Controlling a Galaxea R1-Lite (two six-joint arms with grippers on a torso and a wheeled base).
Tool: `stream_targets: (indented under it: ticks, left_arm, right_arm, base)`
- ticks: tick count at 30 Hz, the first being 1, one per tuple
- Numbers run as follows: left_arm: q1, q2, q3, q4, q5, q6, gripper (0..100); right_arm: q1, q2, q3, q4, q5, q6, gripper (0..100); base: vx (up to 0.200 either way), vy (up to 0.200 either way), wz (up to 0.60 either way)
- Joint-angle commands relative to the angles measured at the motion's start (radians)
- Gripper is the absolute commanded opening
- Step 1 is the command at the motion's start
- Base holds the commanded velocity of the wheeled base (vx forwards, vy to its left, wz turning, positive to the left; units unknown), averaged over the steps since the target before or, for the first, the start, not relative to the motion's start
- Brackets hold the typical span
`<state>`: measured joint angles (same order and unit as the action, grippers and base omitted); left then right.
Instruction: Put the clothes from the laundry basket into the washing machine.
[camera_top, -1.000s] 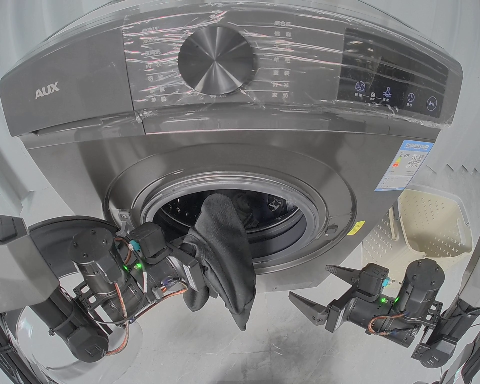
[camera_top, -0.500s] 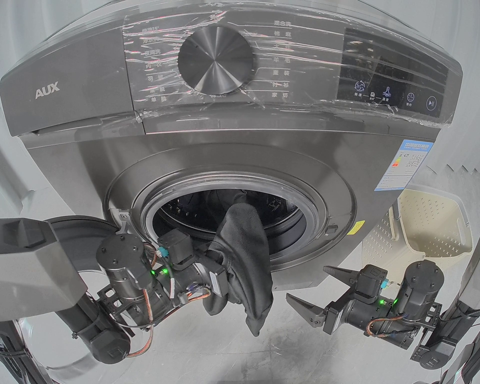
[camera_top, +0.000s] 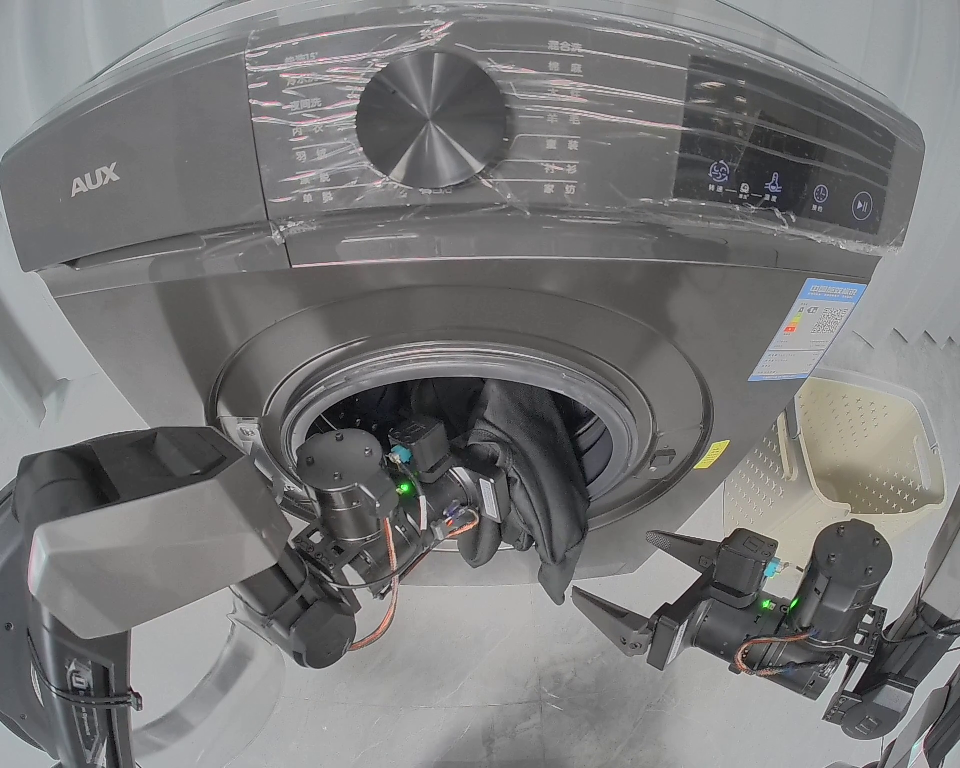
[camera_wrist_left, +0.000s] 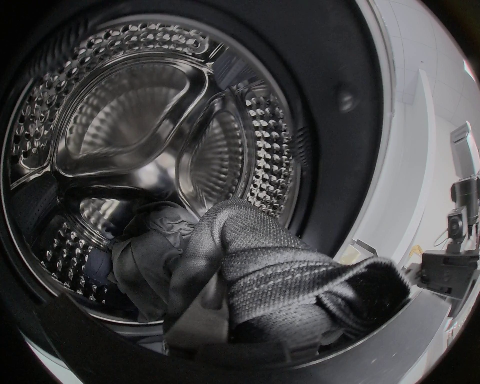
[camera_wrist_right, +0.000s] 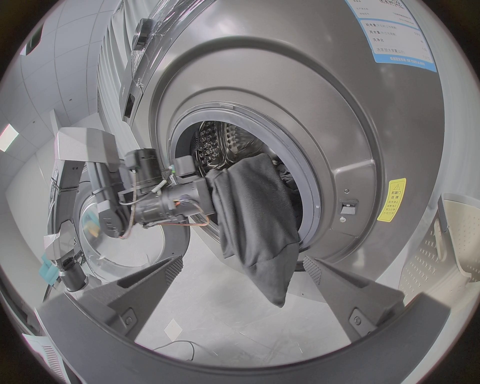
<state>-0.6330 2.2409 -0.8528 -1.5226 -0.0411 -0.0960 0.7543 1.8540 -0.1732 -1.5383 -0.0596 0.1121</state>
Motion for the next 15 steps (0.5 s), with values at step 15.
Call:
stream_targets:
  ticks: [15]
  left_arm:
    - [0.053,0.250,-0.503,0.232,0.076,0.002,0]
  right_arm:
    - [0.000,0.008,0.004,0.000,0.004,0.001,100]
  base:
    - [0.000,0.000,0.00]
